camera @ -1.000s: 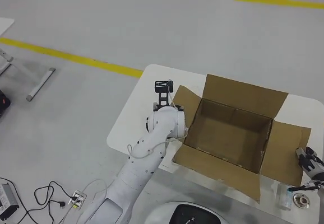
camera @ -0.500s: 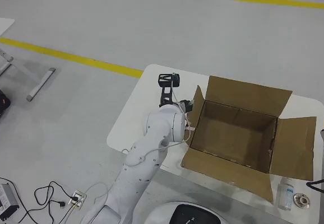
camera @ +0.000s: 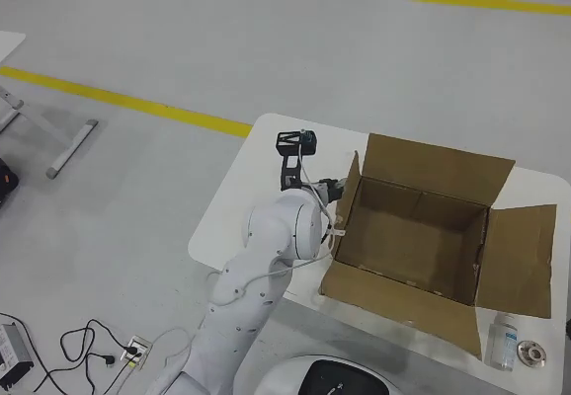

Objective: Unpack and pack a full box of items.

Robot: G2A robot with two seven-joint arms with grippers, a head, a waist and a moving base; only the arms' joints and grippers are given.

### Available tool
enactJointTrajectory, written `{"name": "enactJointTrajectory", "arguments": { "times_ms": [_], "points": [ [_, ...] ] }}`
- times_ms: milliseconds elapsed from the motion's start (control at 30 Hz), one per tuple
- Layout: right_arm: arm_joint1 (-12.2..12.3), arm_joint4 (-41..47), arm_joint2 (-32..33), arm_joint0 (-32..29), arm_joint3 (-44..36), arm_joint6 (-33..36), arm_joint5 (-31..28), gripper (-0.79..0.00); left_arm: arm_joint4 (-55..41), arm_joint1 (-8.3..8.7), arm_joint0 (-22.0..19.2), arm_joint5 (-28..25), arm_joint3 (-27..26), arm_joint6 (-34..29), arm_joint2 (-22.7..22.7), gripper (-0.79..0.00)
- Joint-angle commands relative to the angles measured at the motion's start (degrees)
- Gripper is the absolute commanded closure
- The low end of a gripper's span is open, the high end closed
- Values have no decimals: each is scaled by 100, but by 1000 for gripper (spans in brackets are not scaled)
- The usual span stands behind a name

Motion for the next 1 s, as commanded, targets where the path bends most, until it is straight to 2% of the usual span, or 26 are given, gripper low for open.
{"name": "enactJointTrajectory", "arguments": {
  "times_ms": [0, 133, 267, 433, 533, 600, 700, 767, 900, 967],
  "points": [
    [0, -171, -111, 50, -69, 39, -9, 0, -2, 0, 0, 0, 0, 0, 0, -785],
    [-6, -275, -314, 130, -59, 86, -85, 0, -2, 0, 0, 0, 0, 0, 0, -785],
    [-7, -311, -383, 160, -19, 146, -171, 0, -75, 12, 161, -338, -11, 178, -9, -785],
    [-6, -322, -367, 138, 59, 187, -265, 0, 273, 77, 229, -881, -273, -590, -321, -785],
    [-6, -297, -335, 123, 120, 205, -326, 0, 576, 130, 233, -1270, -453, -1507, -641, -785],
    [-5, -282, -323, 117, 146, 217, -368, 0, 795, 165, 370, -1663, -347, -1507, -744, -785],
    [-3, -260, -314, 117, 168, 238, -459, 0, 477, 144, 576, -1472, -193, -1507, -1000, -785],
    [-3, -239, -319, 114, 176, 250, -500, 0, 426, 149, 664, -1581, -65, -1507, -1051, -785],
    [2, -246, -349, 125, 194, 302, -645, 0, 635, 155, 877, -1945, 213, -1507, -920, -785],
    [4, -218, -360, 139, 208, 315, -712, 0, 682, 154, 882, -1941, 227, -1507, -915, -785]
  ]
}}
